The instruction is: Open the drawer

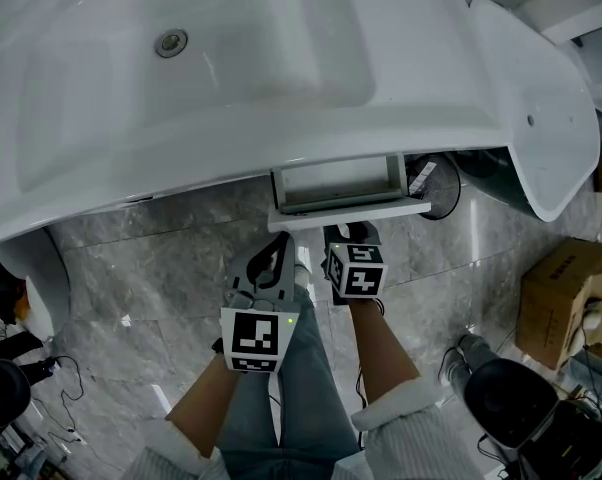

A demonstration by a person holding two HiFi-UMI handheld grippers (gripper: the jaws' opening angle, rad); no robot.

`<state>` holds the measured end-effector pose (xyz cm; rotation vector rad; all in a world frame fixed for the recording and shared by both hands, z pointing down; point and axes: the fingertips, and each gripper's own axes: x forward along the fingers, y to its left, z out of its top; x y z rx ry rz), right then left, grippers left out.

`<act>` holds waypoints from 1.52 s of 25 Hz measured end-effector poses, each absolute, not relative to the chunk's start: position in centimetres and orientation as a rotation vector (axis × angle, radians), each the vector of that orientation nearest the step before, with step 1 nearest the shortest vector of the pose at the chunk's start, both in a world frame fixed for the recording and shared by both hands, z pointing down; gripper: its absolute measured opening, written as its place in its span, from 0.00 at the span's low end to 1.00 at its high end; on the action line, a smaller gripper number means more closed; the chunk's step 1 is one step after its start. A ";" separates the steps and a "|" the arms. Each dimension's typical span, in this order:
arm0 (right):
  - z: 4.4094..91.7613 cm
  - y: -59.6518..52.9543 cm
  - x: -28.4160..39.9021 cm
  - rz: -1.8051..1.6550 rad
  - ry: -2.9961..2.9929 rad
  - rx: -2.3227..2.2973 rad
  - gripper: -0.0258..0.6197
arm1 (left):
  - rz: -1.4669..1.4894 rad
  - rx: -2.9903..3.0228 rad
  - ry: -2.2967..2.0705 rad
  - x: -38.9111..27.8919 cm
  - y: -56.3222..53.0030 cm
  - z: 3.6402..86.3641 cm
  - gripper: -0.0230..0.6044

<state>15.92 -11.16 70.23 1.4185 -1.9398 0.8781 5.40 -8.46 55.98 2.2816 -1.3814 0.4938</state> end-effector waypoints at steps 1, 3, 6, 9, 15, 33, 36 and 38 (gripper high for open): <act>70.2 -11.0 15.9 0.880 -1.938 1.419 0.26 | 0.491 2.284 -1.379 5.4 -8.4 55.9 0.06; 70.2 -10.7 16.0 0.883 -1.937 1.422 0.26 | 0.485 2.289 -1.372 5.5 -8.4 55.7 0.06; 70.2 -10.6 16.1 0.893 -1.931 1.429 0.26 | 0.481 2.290 -1.362 5.7 -8.3 55.6 0.06; 70.3 -10.4 16.1 0.903 -1.923 1.434 0.26 | 0.477 2.288 -1.355 5.9 -8.3 55.6 0.06; 70.3 -10.2 16.3 0.881 -1.926 1.424 0.25 | 0.466 2.289 -1.361 5.9 -8.5 55.3 0.06; 70.4 -10.0 17.1 0.881 -1.946 1.446 0.25 | 0.461 2.306 -1.352 7.1 -8.4 54.9 0.06; 70.3 -10.2 17.9 0.871 -1.949 1.442 0.25 | 0.464 2.314 -1.347 7.8 -8.9 54.8 0.06; 70.0 -10.0 18.0 0.871 -1.947 1.444 0.25 | 0.462 2.321 -1.345 7.8 -9.0 54.4 0.06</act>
